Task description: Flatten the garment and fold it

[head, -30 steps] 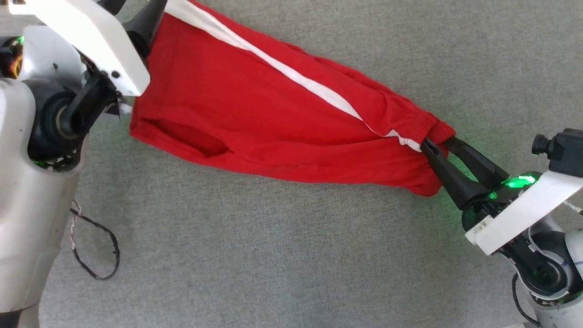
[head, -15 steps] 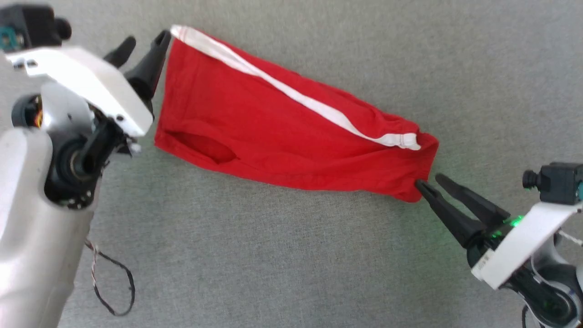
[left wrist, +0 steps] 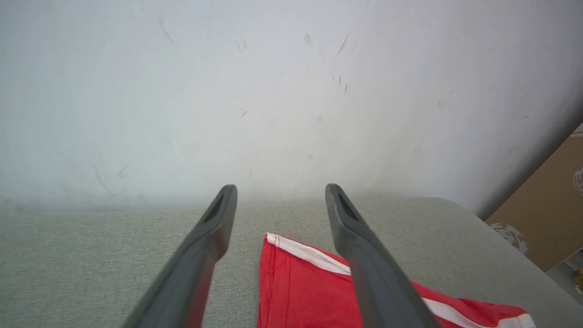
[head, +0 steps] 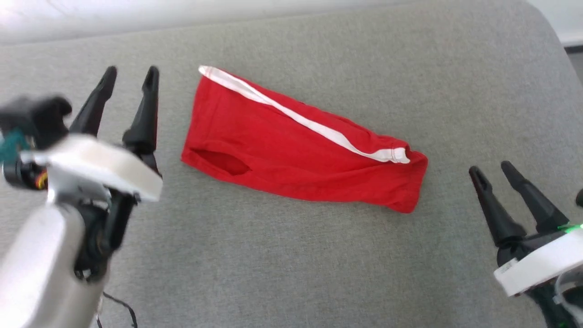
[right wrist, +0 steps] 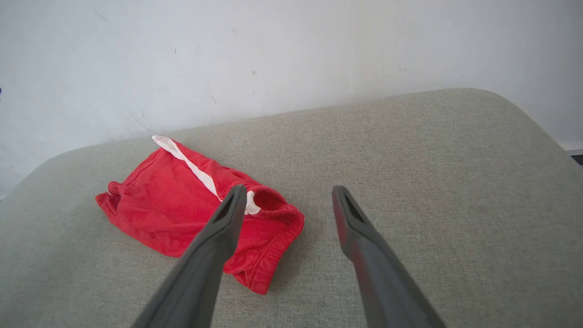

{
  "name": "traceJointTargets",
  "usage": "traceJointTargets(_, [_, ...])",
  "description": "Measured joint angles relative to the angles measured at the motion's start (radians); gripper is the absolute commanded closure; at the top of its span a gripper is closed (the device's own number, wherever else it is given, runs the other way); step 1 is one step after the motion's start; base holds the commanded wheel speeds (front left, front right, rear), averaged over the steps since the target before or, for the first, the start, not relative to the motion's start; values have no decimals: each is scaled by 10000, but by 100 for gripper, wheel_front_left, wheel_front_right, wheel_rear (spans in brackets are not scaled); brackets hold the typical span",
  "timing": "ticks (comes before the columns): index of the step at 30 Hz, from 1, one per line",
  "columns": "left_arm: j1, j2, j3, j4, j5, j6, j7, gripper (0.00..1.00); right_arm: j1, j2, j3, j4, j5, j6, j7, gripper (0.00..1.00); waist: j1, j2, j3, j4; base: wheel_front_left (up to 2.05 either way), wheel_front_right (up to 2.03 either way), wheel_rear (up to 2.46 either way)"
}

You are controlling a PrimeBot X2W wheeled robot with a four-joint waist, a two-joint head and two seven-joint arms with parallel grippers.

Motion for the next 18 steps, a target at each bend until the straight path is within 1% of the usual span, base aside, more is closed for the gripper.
traceJointTargets(3, [623,-21,-123,-320,681,205,-886,0,257,270,27,-128,-1152,0,-336,0,1,0,-163,162,0,0,0])
traceJointTargets(5, [1028,-71,-267,-399,1103,385,-1415,0,360,568,-19,-167,-1609,0,-573,0,1,0,-239,287,0,0,0])
traceJointTargets(8, [1517,-221,-491,-368,1603,673,-1994,0,518,840,-92,-171,-2337,0,-848,0,1,0,-349,466,0,0,0])
traceJointTargets(12, [2083,-560,-865,-245,1937,999,-2393,0,715,1260,-136,-142,-2926,0,-1041,0,1,0,-510,672,0,0,0])
traceJointTargets(15, [2275,-750,-1035,-67,2004,1104,-2479,0,847,1448,-90,-77,-3168,0,-1095,0,2,0,-589,823,0,0,0])
traceJointTargets(18, [2249,-723,-1024,59,1992,1120,-2349,0,885,1580,-48,-67,-3252,0,-1097,0,1,0,-604,922,0,0,0])
